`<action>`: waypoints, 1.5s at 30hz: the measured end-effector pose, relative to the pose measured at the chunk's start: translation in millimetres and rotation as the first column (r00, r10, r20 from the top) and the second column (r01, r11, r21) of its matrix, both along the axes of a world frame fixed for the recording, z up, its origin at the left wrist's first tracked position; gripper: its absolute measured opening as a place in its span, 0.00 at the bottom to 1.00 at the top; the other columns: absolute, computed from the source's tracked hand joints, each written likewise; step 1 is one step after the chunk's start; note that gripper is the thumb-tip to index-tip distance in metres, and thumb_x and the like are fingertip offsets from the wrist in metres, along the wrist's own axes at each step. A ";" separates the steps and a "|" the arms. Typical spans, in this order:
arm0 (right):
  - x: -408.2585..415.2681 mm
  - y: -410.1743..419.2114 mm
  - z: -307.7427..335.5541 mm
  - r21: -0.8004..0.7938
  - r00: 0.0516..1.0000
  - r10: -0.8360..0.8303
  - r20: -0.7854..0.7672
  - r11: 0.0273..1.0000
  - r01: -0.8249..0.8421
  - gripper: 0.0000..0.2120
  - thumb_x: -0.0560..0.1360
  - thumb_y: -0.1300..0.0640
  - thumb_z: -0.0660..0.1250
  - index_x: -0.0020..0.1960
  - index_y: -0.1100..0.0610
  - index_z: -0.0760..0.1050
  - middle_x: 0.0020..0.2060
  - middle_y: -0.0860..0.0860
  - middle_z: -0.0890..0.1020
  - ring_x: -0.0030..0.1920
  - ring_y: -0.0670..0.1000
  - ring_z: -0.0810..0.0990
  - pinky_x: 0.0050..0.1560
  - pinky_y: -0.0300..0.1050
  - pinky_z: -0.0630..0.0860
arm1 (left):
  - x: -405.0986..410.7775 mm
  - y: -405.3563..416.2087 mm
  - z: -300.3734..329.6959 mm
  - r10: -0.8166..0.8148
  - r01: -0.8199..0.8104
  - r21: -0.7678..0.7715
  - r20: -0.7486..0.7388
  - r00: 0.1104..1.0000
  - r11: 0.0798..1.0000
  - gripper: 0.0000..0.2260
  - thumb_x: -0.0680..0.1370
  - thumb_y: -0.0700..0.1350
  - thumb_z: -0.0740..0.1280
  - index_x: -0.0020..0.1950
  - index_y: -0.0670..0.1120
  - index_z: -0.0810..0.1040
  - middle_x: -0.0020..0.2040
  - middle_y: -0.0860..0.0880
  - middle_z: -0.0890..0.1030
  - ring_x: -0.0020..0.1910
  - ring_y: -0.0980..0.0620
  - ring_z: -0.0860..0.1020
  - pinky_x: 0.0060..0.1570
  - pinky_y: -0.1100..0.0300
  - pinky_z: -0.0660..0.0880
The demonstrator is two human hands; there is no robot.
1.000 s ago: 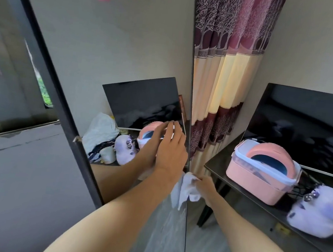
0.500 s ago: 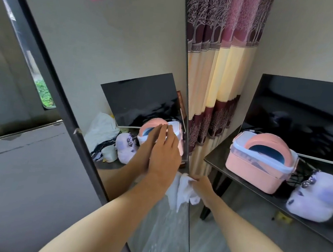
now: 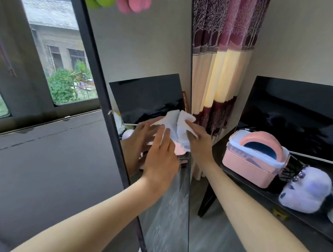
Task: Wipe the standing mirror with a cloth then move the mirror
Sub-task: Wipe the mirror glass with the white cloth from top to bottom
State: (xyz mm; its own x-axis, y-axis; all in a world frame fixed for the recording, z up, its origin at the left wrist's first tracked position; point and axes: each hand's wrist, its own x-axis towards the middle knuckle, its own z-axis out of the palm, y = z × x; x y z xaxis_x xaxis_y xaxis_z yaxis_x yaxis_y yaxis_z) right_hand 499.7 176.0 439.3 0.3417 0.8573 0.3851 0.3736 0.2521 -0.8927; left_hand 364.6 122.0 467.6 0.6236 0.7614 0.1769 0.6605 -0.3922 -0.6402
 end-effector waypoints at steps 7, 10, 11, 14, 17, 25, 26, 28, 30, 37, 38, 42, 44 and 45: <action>-18.0 -49.1 -46.5 -0.535 0.979 0.142 0.144 0.844 -0.043 0.16 0.78 0.68 0.55 0.64 0.64 0.72 0.62 0.61 0.76 0.58 0.56 0.77 0.46 0.28 0.72 | -38.4 -19.8 2.7 -0.116 0.090 0.090 0.360 0.926 0.992 0.17 0.60 0.45 0.78 0.45 0.37 0.84 0.50 0.38 0.82 0.55 0.39 0.79 0.63 0.46 0.60; -14.9 -55.7 -23.0 -0.529 0.985 0.060 0.160 0.848 0.034 0.16 0.79 0.65 0.54 0.64 0.61 0.72 0.58 0.60 0.79 0.42 0.50 0.79 0.39 0.37 0.75 | -46.6 -20.5 -1.3 -0.231 0.169 0.204 0.335 0.913 0.964 0.04 0.64 0.39 0.68 0.31 0.43 0.82 0.38 0.45 0.83 0.48 0.43 0.81 0.58 0.50 0.64; -15.8 -58.1 -9.1 -0.501 0.988 0.050 0.148 0.865 0.032 0.16 0.79 0.65 0.54 0.64 0.61 0.72 0.55 0.60 0.80 0.41 0.52 0.80 0.35 0.38 0.74 | -47.8 -23.9 1.4 -0.264 0.205 0.193 0.368 0.891 0.960 0.05 0.63 0.37 0.65 0.30 0.43 0.81 0.36 0.44 0.81 0.46 0.42 0.81 0.56 0.50 0.67; -13.1 -67.2 27.4 -0.403 0.993 0.068 0.095 0.915 -0.024 0.14 0.77 0.65 0.57 0.60 0.62 0.74 0.46 0.56 0.79 0.44 0.54 0.79 0.38 0.39 0.73 | -45.8 -27.8 3.2 -0.313 0.320 0.076 0.505 0.804 0.944 0.07 0.58 0.36 0.71 0.35 0.42 0.79 0.37 0.44 0.79 0.41 0.42 0.79 0.39 0.53 0.77; -4.9 -77.9 42.2 -0.293 0.998 0.059 0.021 0.955 -0.050 0.06 0.76 0.62 0.61 0.53 0.58 0.72 0.46 0.53 0.76 0.44 0.51 0.75 0.37 0.39 0.70 | -40.4 -29.8 -0.2 -0.312 0.449 -0.021 0.691 0.652 0.893 0.16 0.67 0.38 0.72 0.54 0.40 0.78 0.55 0.41 0.78 0.49 0.42 0.79 0.37 0.54 0.78; 26.8 -104.9 47.6 -0.242 0.814 0.411 -0.411 0.811 -0.532 0.30 0.52 0.46 0.81 0.50 0.54 0.77 0.41 0.52 0.83 0.41 0.52 0.82 0.42 0.46 0.80 | -25.8 -41.5 7.1 0.369 0.740 -0.244 0.929 -0.006 0.627 0.17 0.78 0.53 0.55 0.62 0.46 0.68 0.58 0.48 0.75 0.58 0.50 0.73 0.57 0.53 0.72; 29.1 -106.5 45.3 -0.232 0.789 0.432 -0.437 0.793 -0.563 0.33 0.49 0.45 0.82 0.51 0.54 0.77 0.42 0.52 0.83 0.42 0.52 0.83 0.42 0.46 0.80 | -23.8 -42.0 9.3 0.465 0.768 -0.247 0.882 -0.073 0.591 0.13 0.80 0.51 0.55 0.58 0.44 0.68 0.53 0.49 0.75 0.54 0.50 0.74 0.53 0.55 0.73; 33.1 -108.4 39.4 -0.199 0.747 0.446 -0.493 0.778 -0.596 0.33 0.48 0.46 0.83 0.50 0.54 0.78 0.42 0.52 0.83 0.43 0.52 0.83 0.43 0.47 0.80 | -20.7 -41.2 13.4 0.568 0.778 -0.258 0.809 -0.149 0.573 0.09 0.82 0.47 0.55 0.58 0.42 0.65 0.48 0.52 0.74 0.50 0.53 0.75 0.45 0.61 0.74; 33.5 -111.4 36.6 -0.152 0.706 0.458 -0.540 0.772 -0.617 0.30 0.48 0.47 0.83 0.48 0.53 0.79 0.42 0.52 0.84 0.42 0.52 0.83 0.43 0.47 0.80 | -18.2 -36.0 15.6 0.616 0.805 -0.274 0.775 -0.139 0.527 0.10 0.81 0.46 0.57 0.59 0.43 0.64 0.50 0.51 0.74 0.52 0.52 0.75 0.43 0.64 0.73; 20.7 -110.3 29.3 -0.253 0.870 0.146 -0.471 0.922 -0.292 0.07 0.75 0.60 0.66 0.52 0.57 0.77 0.42 0.55 0.82 0.41 0.53 0.81 0.44 0.49 0.77 | -11.5 -33.4 2.7 0.504 0.649 -0.445 0.857 0.108 0.616 0.09 0.76 0.43 0.65 0.54 0.46 0.69 0.46 0.48 0.77 0.47 0.47 0.77 0.46 0.50 0.78; 16.7 -108.5 25.8 -0.250 0.884 0.050 -0.465 0.950 -0.186 0.08 0.76 0.60 0.64 0.55 0.59 0.75 0.41 0.55 0.81 0.40 0.53 0.80 0.42 0.48 0.76 | -9.3 -35.4 0.4 0.410 0.586 -0.388 0.906 0.103 0.711 0.07 0.76 0.43 0.65 0.51 0.46 0.68 0.42 0.49 0.76 0.43 0.47 0.77 0.38 0.53 0.77; -0.4 -110.0 13.5 -0.198 0.739 0.083 -0.669 0.938 -0.285 0.15 0.79 0.51 0.58 0.57 0.59 0.76 0.44 0.55 0.83 0.45 0.53 0.81 0.36 0.43 0.78 | -2.0 -41.7 -3.4 0.019 0.376 -0.100 0.977 0.212 0.921 0.05 0.76 0.39 0.63 0.49 0.41 0.68 0.44 0.44 0.73 0.37 0.44 0.74 0.27 0.58 0.63; -5.9 -115.4 15.1 -0.203 0.624 0.180 -0.761 0.846 -0.492 0.23 0.78 0.41 0.52 0.59 0.56 0.76 0.49 0.55 0.84 0.50 0.54 0.81 0.41 0.46 0.80 | -1.8 -41.6 -3.6 -0.104 0.355 -0.003 0.954 0.282 0.935 0.07 0.73 0.34 0.66 0.48 0.37 0.71 0.43 0.40 0.75 0.34 0.41 0.74 0.25 0.58 0.62; -6.9 -116.3 16.7 -0.193 0.593 0.229 -0.772 0.804 -0.562 0.26 0.78 0.39 0.50 0.61 0.55 0.75 0.52 0.55 0.83 0.53 0.54 0.81 0.46 0.48 0.80 | -3.2 -41.3 -4.0 -0.146 0.348 0.025 0.934 0.327 0.937 0.08 0.70 0.31 0.67 0.47 0.37 0.71 0.42 0.39 0.75 0.33 0.40 0.74 0.24 0.59 0.61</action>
State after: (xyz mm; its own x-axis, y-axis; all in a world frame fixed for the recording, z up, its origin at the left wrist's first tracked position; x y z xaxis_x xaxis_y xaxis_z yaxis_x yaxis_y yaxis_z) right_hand 492.7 59.7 456.0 -0.0576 0.9789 -0.1960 -0.4348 -0.2013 -0.8777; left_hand 361.3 80.8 463.6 0.3133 0.6783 0.6647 0.6419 -0.6670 0.3781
